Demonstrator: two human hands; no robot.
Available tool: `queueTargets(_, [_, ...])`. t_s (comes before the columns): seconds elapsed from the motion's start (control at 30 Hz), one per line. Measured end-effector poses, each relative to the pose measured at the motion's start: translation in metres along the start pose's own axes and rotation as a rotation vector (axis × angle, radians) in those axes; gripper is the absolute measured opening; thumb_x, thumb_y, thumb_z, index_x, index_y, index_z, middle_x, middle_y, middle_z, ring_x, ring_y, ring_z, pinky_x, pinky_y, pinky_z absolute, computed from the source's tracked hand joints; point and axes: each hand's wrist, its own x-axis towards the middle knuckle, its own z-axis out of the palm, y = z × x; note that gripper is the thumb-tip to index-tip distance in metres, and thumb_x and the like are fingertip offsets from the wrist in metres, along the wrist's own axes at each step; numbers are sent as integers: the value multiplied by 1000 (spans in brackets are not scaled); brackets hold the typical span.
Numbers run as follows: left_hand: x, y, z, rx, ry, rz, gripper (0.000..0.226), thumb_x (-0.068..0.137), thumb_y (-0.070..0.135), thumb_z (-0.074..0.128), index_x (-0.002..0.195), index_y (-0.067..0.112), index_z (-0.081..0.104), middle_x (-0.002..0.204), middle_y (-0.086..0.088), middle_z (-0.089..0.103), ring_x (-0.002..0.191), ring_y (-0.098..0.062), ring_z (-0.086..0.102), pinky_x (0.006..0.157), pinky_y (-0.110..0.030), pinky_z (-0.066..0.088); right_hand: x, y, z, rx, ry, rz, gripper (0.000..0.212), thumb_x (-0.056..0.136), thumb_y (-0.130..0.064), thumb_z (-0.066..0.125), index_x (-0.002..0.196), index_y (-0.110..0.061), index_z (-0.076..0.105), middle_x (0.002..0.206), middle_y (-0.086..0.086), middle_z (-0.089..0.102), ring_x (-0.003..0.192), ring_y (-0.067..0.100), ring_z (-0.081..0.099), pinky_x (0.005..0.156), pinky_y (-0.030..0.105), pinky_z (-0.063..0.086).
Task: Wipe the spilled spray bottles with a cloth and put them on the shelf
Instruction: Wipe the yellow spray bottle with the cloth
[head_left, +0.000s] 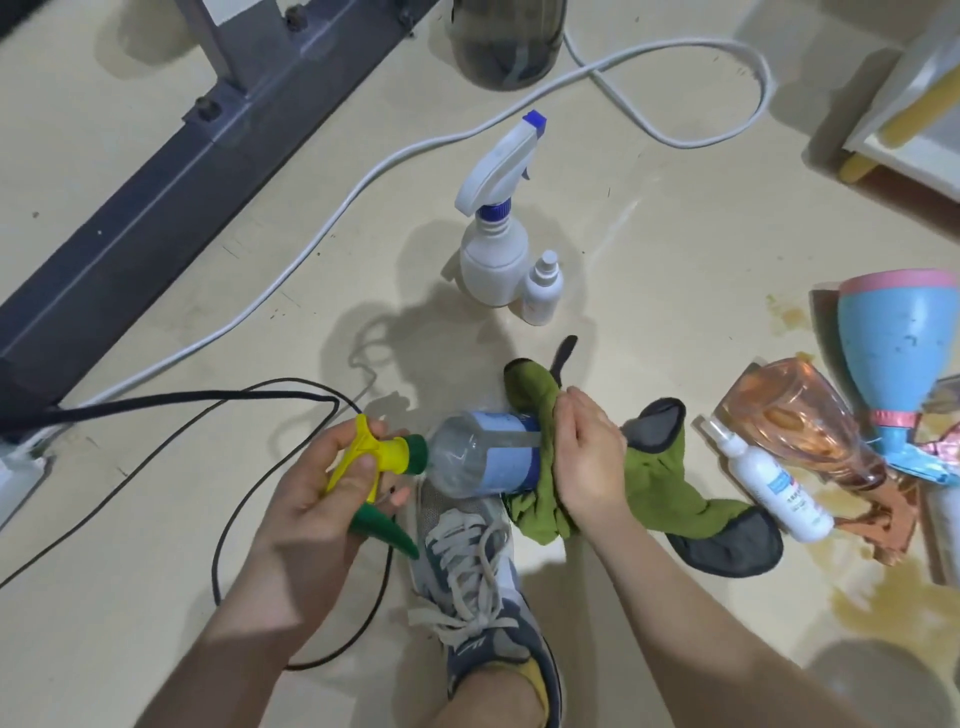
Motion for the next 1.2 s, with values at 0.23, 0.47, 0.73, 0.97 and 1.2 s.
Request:
queueTargets(0.23, [2, 3, 13, -265, 221, -142, 30, 101, 4, 43, 125, 16, 55, 107, -28, 66, 94, -38, 69, 83, -44, 58, -61, -35, 28, -140, -102, -564, 39, 100, -33, 41, 134, -23, 58, 146, -7, 50, 141, 8, 36, 118, 34, 17])
queueTargets(0.47, [-4, 6, -4, 304, -58, 60, 40, 85, 47, 63, 116, 23, 64, 108, 5, 70, 104, -9, 64, 96, -33, 45, 18, -16, 15, -35, -50, -406, 23, 99, -24, 44, 85, -23, 62, 75, -14, 57, 73, 8, 54, 73, 46, 48])
queueTargets(0.73, [11, -14, -44, 1004, -116, 494, 65, 75, 6, 76, 126, 41, 57, 125, 25, 59, 117, 7, 54, 95, -10, 41, 25, -16, 10, 161, -95, -70, 40, 102, -29, 42, 64, -16, 41, 61, -8, 41, 59, 8, 36, 61, 33, 33])
queueTargets(0.97, [-7, -22, -13, 988, 16, 177, 52, 80, 70, 44, 68, 25, 66, 57, 11, 66, 51, -5, 61, 61, -28, 51, -35, -45, 26, 121, -264, -357, 40, 98, -37, 43, 128, -22, 64, 143, -17, 49, 144, 2, 31, 119, 34, 17])
queueTargets(1.2, [-8, -12, 10, 30, 224, -277, 30, 97, 22, 53, 87, -5, 61, 58, -11, 61, 39, -17, 52, 34, -18, 34, 44, -40, 46, 149, -307, -159, 27, 96, -37, 44, 98, -28, 69, 101, -13, 69, 100, 9, 60, 101, 37, 45])
